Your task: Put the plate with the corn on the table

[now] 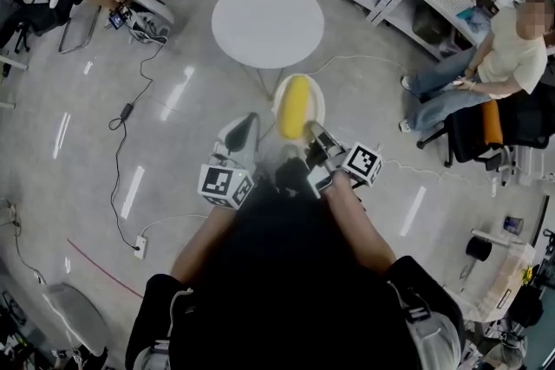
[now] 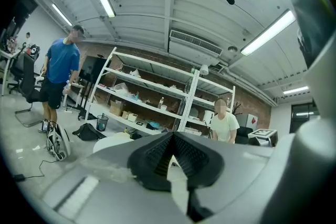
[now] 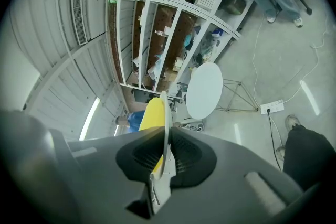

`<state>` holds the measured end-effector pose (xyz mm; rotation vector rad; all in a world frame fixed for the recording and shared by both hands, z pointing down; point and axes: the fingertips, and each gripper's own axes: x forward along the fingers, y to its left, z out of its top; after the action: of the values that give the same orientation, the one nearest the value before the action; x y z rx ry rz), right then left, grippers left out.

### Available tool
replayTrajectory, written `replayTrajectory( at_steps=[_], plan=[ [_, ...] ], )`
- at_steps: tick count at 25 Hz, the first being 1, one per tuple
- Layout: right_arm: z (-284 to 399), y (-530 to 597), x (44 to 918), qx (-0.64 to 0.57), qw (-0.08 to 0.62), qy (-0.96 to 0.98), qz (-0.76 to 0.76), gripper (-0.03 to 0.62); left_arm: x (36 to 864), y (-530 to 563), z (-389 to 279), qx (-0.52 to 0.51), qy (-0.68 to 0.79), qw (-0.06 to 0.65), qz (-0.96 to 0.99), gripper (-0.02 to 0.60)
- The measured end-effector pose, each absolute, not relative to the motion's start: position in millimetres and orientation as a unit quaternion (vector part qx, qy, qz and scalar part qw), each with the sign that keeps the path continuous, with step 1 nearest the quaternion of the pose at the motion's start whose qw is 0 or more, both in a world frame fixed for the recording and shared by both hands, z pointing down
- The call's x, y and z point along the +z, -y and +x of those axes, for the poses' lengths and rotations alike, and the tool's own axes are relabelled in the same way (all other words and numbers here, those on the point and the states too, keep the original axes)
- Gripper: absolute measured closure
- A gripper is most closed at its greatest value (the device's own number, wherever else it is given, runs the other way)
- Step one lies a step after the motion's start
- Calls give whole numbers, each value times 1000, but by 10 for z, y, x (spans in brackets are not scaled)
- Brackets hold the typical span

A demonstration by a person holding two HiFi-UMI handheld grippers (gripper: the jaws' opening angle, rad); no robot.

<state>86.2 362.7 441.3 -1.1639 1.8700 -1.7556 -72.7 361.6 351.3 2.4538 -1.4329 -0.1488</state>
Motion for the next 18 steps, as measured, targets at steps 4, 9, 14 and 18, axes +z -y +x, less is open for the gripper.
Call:
replayTrajectory(
  at_steps=[4, 9, 14, 18],
  plan=[
    [841, -3574, 4419, -614, 160, -656, -408, 559, 3525, -3564, -776, -52, 501, 150, 851, 578],
    [833, -3409, 4428, -608, 162, -663, -405, 559, 3588, -3411, -761, -53, 503, 156, 848, 578],
    [871, -3215, 4453, -616, 165, -660, -398, 559, 3613, -3203, -680, -48, 504, 154, 848, 578],
    [896, -3088, 4500, -618, 162, -660, -395, 559, 3632, -3068, -650, -44, 506, 153, 848, 578]
  ],
)
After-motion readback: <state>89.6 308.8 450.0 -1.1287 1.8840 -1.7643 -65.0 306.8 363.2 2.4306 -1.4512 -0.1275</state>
